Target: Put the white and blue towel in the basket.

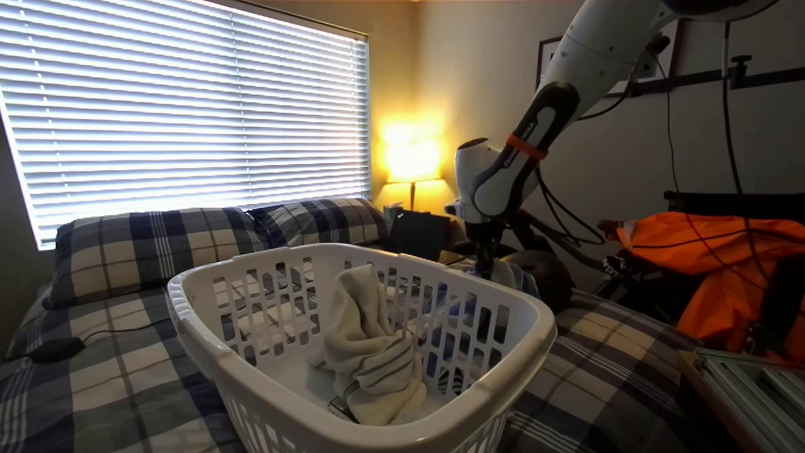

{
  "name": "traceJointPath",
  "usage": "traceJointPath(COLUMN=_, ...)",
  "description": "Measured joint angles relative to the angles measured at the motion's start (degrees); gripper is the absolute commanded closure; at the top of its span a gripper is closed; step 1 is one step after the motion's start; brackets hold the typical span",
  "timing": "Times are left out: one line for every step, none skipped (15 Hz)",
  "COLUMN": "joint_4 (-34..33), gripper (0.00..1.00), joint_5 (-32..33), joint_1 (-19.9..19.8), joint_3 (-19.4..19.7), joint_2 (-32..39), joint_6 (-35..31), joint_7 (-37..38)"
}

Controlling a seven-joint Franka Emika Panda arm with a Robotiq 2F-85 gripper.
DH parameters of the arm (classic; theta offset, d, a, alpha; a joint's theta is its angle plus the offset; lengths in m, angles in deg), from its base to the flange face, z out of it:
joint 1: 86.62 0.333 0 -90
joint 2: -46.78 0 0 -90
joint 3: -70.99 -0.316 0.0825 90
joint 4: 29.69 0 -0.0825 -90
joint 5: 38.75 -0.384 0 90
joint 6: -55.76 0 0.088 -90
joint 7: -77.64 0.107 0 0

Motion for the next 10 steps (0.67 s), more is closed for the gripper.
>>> traceJointPath(joint_4=1.6, gripper=0.97, joint_5=1.9, joint_1=1.1, joint_3=1.1, joint_2=-2.3, joint_6=-1.4, joint_7=2.4)
traceJointPath(joint_4=3.2, gripper=0.97, joint_5=4.1, joint_1=2.3, joint_3=2.3, joint_2=-4.7, joint_6=-2.9, joint_7=5.0)
traceJointPath(joint_4=4.9, gripper=0.97, joint_5=6.6, joint_1=3.4, joint_3=3.6, joint_2=-7.4, joint_6=-4.3, joint_7=7.7)
traceJointPath(joint_4=6.4, gripper=0.97, joint_5=9.0, joint_1=4.4, joint_3=4.9, joint_2=-10.0, joint_6=-5.3, joint_7=10.3)
traceJointPath(joint_4=7.9, gripper=0.97, joint_5=11.5, joint_1=5.3, joint_3=6.0, joint_2=-12.7, joint_6=-5.7, joint_7=12.9)
traceJointPath(joint_4=9.3, gripper=0.97, joint_5=14.0, joint_1=6.0, joint_3=6.9, joint_2=-15.5, joint_6=-5.8, joint_7=15.3)
traceJointPath(joint_4=10.6, gripper=0.88, joint_5=16.3, joint_1=6.3, joint_3=7.4, joint_2=-18.1, joint_6=-5.8, joint_7=17.6)
traceJointPath(joint_4=12.1, gripper=0.88, joint_5=17.8, joint_1=6.4, joint_3=7.6, joint_2=-20.7, joint_6=-5.8, joint_7=18.8)
traceJointPath(joint_4=13.7, gripper=0.88, joint_5=18.5, joint_1=6.4, joint_3=7.6, joint_2=-23.1, joint_6=-5.7, joint_7=19.2)
traceJointPath(joint_4=15.0, gripper=0.88, joint_5=18.6, joint_1=6.4, joint_3=7.6, joint_2=-24.8, joint_6=-5.7, joint_7=19.2)
